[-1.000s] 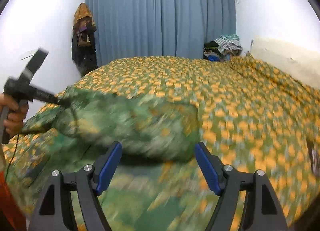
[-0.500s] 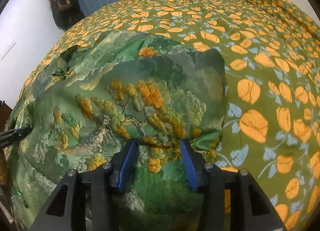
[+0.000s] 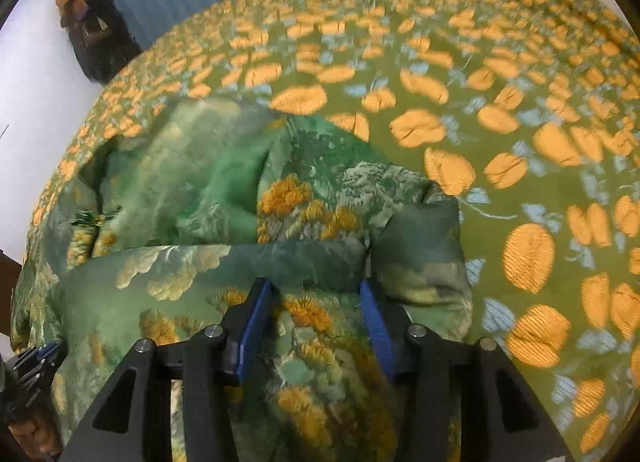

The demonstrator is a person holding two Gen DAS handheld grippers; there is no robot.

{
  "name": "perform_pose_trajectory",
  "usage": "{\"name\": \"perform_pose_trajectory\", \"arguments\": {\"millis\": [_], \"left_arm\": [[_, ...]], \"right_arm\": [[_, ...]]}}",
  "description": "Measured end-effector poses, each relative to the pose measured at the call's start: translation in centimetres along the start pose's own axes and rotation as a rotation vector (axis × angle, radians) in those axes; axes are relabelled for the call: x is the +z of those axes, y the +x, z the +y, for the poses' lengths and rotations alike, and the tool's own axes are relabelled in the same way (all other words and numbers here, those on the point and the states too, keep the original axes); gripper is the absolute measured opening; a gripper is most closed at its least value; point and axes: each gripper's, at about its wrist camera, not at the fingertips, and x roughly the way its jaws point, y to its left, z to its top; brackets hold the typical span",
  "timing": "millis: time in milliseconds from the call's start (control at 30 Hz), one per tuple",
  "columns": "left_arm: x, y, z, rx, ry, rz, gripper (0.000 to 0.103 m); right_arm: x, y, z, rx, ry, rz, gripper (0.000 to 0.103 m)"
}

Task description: Fold large clothes

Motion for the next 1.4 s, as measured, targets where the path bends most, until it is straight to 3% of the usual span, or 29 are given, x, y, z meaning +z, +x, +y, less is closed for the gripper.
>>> {"name": "perform_pose_trajectory", "arguments": {"millis": [167, 267, 367, 467, 533, 567, 633, 667, 800, 933, 1067, 1267, 1400], "left_arm": [[-0.4, 0.1, 0.2, -0.008, -0.008, -0.016, 0.012], [-0.4, 0.2, 0.0, 0.007, 0.002, -0.013, 0.012], [-0.1, -0.2, -0.3, 0.027, 0.014, -0.006, 0.014], [-0.4, -2.0, -0.6, 0.087, 0.037, -0.019, 0.031], [-1.1, -3.7, -0.4, 0.114, 0.026, -0.033, 0.056], [-1.7, -4.8, -0.2, 0.096, 0.011, -0.038, 0.059], [-3.0, -6.9, 0.4, 0.031, -0.020, -0.025, 0.066], [-4.0, -7.9, 0.5, 0.002, -0.027, -0.010, 0.067], [-8.5, -11.9, 0.3, -0.027, 0.025, 0.008, 0.071], [-12.9, -15.2, -0.3, -0.026, 0.055, 0.007, 0.088], [-15.3, -16.8, -0.9, 0.006, 0.071, -0.020, 0.090], [-16.4, -17.8, -1.4, 0.034, 0.084, -0.041, 0.090], [-16.8, -19.4, -0.7, 0.059, 0.058, -0.097, 0.091]], "right_arm": [[-6.6, -7.1, 1.2, 0.100, -0.111, -0.037, 0.048], [-9.8, -5.0, 1.4, 0.066, -0.132, 0.005, 0.048], [-10.7, -3.4, 1.5, 0.026, -0.131, -0.027, 0.048], [-10.6, -3.8, 2.8, -0.047, -0.137, -0.049, 0.049], [-11.1, -5.3, 3.6, -0.092, -0.136, -0.091, 0.050], [-11.7, -6.4, 4.1, -0.124, -0.141, -0.127, 0.053], [-13.3, -8.5, 5.4, -0.195, -0.161, -0.174, 0.076], [-14.0, -9.3, 6.0, -0.211, -0.171, -0.193, 0.081], [-17.4, -13.1, 7.9, -0.206, -0.186, -0.292, 0.082], [-20.6, -15.0, 9.6, -0.196, -0.206, -0.300, 0.082], [-21.9, -16.5, 12.1, -0.193, -0.279, -0.287, 0.082], [-24.3, -18.4, 15.7, -0.174, -0.342, -0.312, 0.082], [-26.3, -19.4, 17.9, -0.148, -0.406, -0.333, 0.082]]}}
